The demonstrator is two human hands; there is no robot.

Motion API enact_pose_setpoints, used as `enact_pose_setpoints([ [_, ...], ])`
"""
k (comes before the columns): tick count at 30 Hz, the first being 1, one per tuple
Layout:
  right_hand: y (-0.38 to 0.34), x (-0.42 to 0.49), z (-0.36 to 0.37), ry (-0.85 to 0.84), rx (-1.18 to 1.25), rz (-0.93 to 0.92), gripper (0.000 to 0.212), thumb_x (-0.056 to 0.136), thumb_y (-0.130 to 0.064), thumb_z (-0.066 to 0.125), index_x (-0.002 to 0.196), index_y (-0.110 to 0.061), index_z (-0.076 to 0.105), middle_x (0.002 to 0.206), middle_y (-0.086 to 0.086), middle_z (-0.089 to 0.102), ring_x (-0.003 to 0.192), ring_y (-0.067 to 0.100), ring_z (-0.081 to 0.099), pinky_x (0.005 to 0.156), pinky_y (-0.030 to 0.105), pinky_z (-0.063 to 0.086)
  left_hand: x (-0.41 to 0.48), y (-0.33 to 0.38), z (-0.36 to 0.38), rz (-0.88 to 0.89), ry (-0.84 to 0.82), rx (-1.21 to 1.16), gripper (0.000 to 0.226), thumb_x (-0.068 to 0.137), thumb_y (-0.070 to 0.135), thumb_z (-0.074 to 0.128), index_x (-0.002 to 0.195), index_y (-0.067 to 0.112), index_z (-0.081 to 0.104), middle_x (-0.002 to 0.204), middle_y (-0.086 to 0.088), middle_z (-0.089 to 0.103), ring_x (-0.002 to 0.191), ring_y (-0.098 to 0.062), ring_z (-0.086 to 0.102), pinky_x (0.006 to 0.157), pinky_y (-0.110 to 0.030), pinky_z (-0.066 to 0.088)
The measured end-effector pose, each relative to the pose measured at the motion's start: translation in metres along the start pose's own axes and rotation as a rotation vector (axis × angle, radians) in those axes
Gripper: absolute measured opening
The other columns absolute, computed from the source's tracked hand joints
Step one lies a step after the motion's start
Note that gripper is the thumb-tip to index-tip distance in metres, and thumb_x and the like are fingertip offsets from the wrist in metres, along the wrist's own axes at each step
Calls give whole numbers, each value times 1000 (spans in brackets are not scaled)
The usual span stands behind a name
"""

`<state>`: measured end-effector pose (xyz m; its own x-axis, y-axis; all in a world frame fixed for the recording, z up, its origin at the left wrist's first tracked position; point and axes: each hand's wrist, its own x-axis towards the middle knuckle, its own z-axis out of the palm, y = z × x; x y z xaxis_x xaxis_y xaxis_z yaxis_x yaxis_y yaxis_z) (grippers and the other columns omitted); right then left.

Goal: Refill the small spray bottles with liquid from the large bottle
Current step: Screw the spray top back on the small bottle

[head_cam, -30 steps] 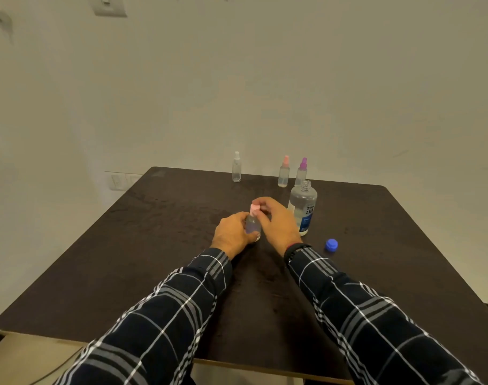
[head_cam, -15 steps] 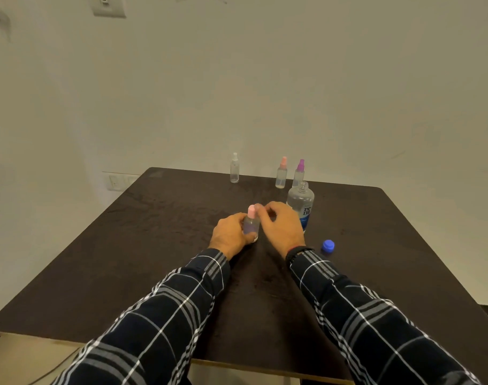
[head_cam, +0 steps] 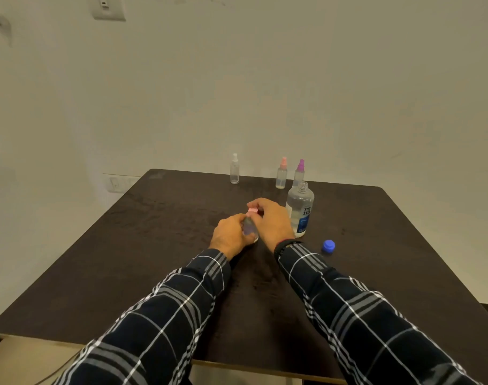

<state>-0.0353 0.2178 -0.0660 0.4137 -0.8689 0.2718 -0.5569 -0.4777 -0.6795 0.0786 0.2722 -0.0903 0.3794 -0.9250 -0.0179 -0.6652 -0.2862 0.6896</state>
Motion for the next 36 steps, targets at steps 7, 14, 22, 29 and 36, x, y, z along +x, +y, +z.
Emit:
enact_pose_setpoints([
  [7,18,-28,-25,668,-25,-31,62,83,-48,73,133,-20,47,125,1,52,112,18,51,90,39,50,6,-2,-1,49,-22,13,58,84,33,79,136,21,56,122,-2,68,111,-20,64,103,-42,50],
  [14,59,-14,-29,360,420,300,90,73,-32,86,147,-19,35,142,5,51,129,21,52,106,34,44,31,-2,-5,126,-33,131,60,78,40,83,132,22,61,118,0,70,105,-18,66,97,-36,52],
  [22,67,2,-24,320,368,320,60,84,-21,78,136,-21,47,132,0,61,122,18,57,102,30,45,100,6,-8,160,-16,148,58,79,35,84,130,18,63,123,-6,70,112,-27,66,101,-42,51],
  [29,73,11,-16,328,320,321,64,86,-26,75,141,-28,41,138,-6,55,128,13,52,109,36,43,166,8,2,142,46,48,58,81,30,82,131,13,58,121,-8,68,111,-28,63,100,-42,50],
  [36,79,11,-13,335,278,277,61,87,-28,74,139,-31,41,136,-11,55,124,8,53,107,33,44,212,11,13,138,105,-50,57,80,30,83,126,11,57,122,-10,67,112,-29,64,99,-42,51],
])
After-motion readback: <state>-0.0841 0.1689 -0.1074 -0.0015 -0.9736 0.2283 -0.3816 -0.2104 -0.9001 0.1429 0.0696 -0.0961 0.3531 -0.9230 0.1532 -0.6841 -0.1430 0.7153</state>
